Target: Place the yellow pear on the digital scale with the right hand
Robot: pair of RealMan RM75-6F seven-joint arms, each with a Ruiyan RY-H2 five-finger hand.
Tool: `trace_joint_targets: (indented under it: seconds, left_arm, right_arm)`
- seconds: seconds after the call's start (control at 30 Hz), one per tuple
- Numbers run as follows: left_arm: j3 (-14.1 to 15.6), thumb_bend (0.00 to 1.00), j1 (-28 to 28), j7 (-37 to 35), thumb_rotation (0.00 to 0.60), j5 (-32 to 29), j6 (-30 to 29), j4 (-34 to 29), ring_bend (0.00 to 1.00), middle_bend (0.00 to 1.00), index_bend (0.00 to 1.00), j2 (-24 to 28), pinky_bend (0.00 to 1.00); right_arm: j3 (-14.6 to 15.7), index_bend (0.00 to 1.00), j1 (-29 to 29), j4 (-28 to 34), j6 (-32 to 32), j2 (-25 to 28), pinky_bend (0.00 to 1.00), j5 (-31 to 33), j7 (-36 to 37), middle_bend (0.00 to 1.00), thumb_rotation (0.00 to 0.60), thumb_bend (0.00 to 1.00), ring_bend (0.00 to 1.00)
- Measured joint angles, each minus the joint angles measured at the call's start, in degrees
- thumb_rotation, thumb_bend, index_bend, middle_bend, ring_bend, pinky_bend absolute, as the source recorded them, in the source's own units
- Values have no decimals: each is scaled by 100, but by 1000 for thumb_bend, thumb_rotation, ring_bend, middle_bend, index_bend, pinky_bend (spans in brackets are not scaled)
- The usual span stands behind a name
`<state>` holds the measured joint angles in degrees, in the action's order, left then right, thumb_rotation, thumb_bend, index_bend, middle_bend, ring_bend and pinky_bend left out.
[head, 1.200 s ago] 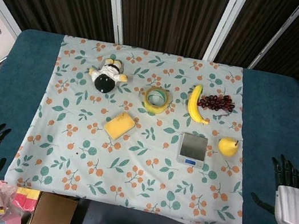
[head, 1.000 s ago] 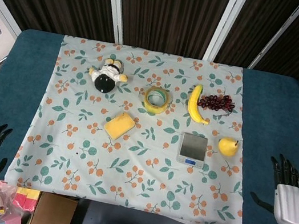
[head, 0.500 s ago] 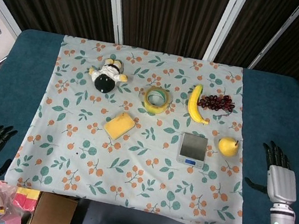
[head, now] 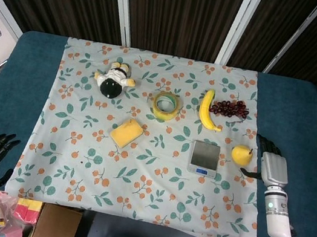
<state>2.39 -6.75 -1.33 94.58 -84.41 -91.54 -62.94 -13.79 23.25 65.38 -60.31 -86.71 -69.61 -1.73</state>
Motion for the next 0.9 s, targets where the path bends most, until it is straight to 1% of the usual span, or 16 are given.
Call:
trace_joint_targets:
  seconds: [0.23,0.4,0.53,0.63,0.77,0.83,0.9]
  left_arm:
    - [18,399,-4,-93,600,29,-17,17,70,83,145,19,299]
    - [52,400,32,-136,600,70,-69,21,70,83,146,40,299]
    - [102,399,85,-177,600,123,-145,41,70,83,146,52,299]
    - [113,399,93,-169,600,137,-154,48,70,83,146,50,300]
    - [117,400,112,-141,600,139,-177,41,70,83,147,50,299]
    - [119,399,131,-116,600,144,-212,33,70,84,147,51,300]
    - [119,399,157,-88,600,153,-263,25,70,84,147,54,300]
  right_arm:
    - [-24,245,238,-443,243,-383,339,254,-329,246,600,194,209]
    - [-80,307,346,-684,312,-571,394,393,-386,306,600,195,279]
    - [-109,411,390,-862,276,-696,477,455,-470,389,600,213,370]
    - [-131,502,422,-1023,241,-799,551,507,-564,456,600,282,451]
    - [-159,655,464,-1267,192,-948,640,557,-649,554,600,355,551]
    - [-173,709,481,-1398,155,-1028,666,565,-648,581,600,369,578]
    - [-182,730,485,-1469,88,-1076,678,541,-582,593,600,371,589]
